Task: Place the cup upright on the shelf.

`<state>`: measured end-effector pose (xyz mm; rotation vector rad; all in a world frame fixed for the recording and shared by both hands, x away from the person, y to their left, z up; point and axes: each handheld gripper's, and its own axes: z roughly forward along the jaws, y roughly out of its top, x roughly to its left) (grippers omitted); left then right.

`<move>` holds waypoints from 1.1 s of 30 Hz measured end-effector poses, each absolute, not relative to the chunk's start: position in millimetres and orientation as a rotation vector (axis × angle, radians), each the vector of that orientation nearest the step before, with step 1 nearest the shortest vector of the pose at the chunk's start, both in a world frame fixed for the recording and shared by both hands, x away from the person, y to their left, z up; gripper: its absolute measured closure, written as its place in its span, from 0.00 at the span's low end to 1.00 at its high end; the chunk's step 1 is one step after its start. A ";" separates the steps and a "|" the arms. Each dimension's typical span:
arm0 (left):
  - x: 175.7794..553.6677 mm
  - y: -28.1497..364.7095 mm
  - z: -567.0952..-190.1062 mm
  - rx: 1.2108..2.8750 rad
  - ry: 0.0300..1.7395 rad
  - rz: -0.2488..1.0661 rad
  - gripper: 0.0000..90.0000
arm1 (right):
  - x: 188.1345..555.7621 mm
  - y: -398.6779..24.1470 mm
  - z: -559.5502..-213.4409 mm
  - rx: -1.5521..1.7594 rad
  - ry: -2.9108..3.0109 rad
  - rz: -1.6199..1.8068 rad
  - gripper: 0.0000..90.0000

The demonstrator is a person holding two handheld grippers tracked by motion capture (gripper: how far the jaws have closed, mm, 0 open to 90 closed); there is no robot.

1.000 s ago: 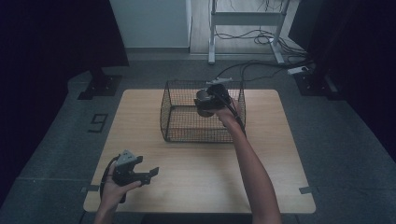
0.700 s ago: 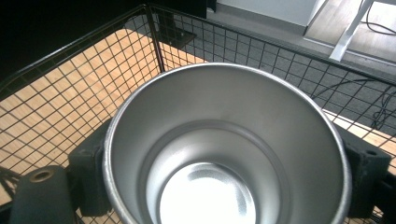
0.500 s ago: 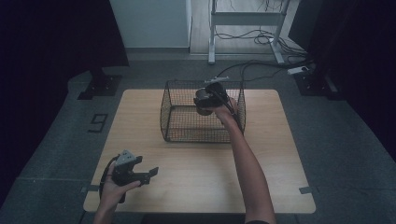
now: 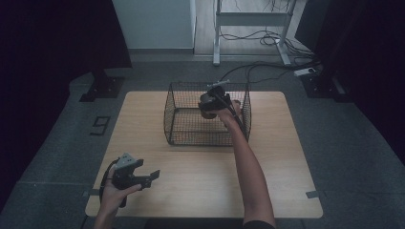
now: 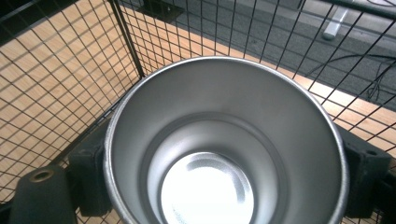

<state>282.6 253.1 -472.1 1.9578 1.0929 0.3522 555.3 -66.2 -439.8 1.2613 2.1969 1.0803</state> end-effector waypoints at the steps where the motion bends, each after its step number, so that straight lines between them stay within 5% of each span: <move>1: 282.5 253.4 -471.9 1.957 1.093 0.351 0.17 | 556.3 -66.2 -441.0 1.267 2.196 1.076 0.15; 33: 282.3 256.3 -471.2 1.950 1.098 0.357 0.17 | 570.5 -65.9 -472.7 1.315 2.257 0.895 0.15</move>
